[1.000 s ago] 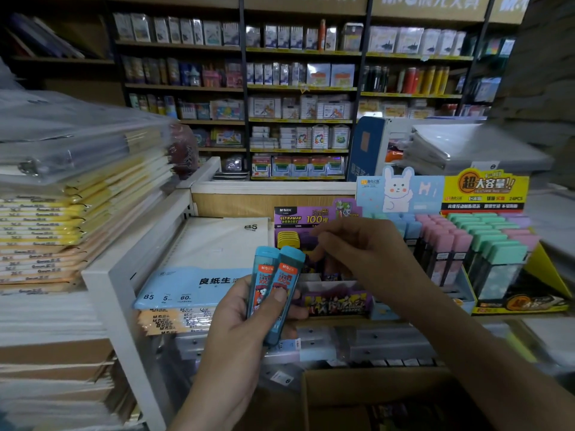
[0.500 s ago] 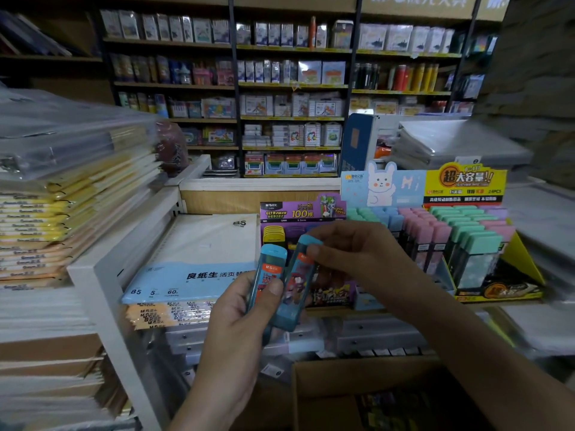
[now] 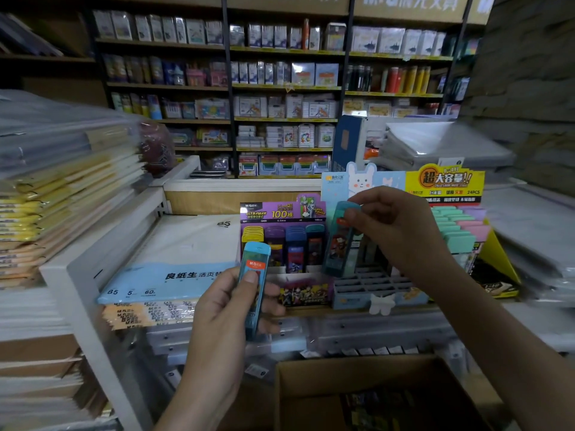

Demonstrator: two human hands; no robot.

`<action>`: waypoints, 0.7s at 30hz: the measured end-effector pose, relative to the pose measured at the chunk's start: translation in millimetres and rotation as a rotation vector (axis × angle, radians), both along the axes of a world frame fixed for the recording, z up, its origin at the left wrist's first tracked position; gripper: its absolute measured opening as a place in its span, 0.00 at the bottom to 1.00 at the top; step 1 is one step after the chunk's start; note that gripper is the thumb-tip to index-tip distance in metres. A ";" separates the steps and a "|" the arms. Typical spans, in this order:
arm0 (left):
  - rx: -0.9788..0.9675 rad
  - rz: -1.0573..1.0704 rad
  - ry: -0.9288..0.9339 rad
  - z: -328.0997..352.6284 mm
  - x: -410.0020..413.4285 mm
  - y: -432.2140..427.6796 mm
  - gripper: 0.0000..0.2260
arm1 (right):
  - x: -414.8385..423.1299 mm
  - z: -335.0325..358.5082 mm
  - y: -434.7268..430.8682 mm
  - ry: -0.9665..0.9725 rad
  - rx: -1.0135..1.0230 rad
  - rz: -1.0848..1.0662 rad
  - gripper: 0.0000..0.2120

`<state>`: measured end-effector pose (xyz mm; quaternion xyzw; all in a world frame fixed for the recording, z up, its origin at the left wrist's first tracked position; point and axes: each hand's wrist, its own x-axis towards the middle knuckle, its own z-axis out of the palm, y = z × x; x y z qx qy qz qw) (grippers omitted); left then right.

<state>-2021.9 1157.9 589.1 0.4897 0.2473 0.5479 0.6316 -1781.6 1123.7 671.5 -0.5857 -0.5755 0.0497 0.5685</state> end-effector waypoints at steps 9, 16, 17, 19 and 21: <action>0.001 0.024 0.001 -3.4 18.8 -5.7 0.09 | 9.3 4.7 12.5 -0.125 0.002 0.022 0.06; 0.014 0.059 0.002 -3.2 29.8 -8.6 0.09 | 11.0 3.4 35.8 -0.369 -0.007 0.002 0.06; 0.021 0.066 0.007 -3.6 31.0 -8.3 0.09 | 10.8 2.5 38.6 -0.413 -0.006 -0.002 0.06; 0.037 0.085 0.024 -5.3 32.5 -7.4 0.09 | 11.1 -0.3 43.7 -0.490 -0.005 -0.009 0.07; 0.055 0.119 0.053 -7.1 33.5 -5.6 0.09 | 11.9 -4.6 48.4 -0.537 -0.007 -0.007 0.07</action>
